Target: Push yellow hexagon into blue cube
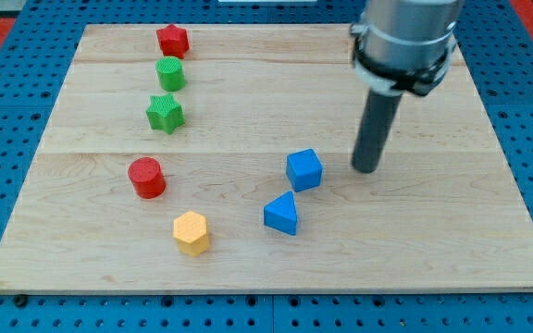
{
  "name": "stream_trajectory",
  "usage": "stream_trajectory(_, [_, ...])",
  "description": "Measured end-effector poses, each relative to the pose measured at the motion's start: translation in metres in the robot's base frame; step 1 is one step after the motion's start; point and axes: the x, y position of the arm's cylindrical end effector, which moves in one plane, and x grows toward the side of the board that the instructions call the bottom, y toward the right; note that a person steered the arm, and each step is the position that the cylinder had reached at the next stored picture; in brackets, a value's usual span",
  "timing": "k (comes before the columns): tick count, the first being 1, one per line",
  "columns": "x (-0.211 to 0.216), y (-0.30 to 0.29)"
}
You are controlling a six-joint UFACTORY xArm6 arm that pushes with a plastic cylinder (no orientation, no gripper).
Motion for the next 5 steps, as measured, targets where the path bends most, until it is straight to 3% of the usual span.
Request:
stream_trajectory(1, [0.004,-0.038])
stream_trajectory(2, [0.017,-0.039])
stream_trajectory(3, [0.03,0.004])
stream_trajectory(4, [0.106,0.029])
stream_trajectory(5, [0.139,-0.004])
